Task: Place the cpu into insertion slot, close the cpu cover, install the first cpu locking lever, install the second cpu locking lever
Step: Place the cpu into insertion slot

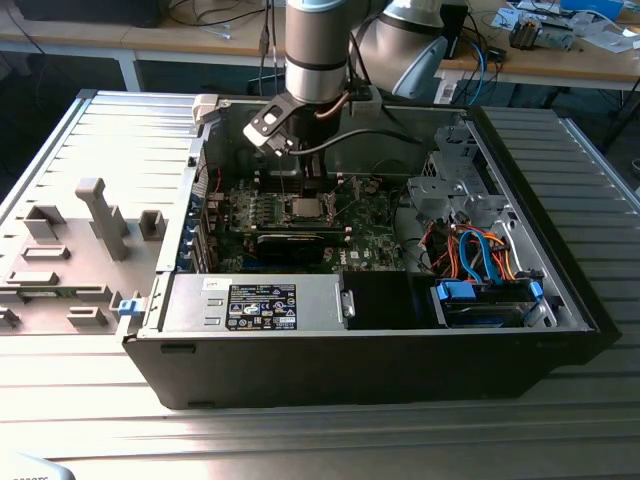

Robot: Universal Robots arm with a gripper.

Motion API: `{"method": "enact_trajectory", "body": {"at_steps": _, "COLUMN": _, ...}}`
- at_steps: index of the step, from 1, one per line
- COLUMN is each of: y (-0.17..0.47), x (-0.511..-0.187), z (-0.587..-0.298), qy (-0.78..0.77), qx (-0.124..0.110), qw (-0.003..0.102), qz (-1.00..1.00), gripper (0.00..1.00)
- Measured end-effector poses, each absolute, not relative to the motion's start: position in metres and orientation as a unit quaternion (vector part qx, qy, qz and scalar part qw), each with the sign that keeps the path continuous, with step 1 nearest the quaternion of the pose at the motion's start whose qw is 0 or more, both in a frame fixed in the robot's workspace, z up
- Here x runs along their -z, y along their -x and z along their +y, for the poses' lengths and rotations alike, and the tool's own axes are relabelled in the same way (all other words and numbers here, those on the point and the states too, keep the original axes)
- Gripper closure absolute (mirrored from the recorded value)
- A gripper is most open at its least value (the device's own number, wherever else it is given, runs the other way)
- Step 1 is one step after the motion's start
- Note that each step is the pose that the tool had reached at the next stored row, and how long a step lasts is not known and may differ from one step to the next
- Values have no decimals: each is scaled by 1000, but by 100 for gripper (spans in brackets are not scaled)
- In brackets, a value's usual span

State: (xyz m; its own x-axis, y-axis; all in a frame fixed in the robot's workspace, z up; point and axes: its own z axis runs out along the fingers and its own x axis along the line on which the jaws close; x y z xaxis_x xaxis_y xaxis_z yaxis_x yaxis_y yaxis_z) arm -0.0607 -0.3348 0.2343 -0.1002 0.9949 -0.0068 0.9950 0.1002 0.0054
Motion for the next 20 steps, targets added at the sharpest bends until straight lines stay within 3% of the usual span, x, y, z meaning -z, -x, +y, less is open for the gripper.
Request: {"method": "enact_trajectory", "body": {"at_steps": 20, "y": 61, "x": -262, "z": -335, "qy": -671, "qx": -2, "qw": 2, "qz": 742, "gripper": 89}}
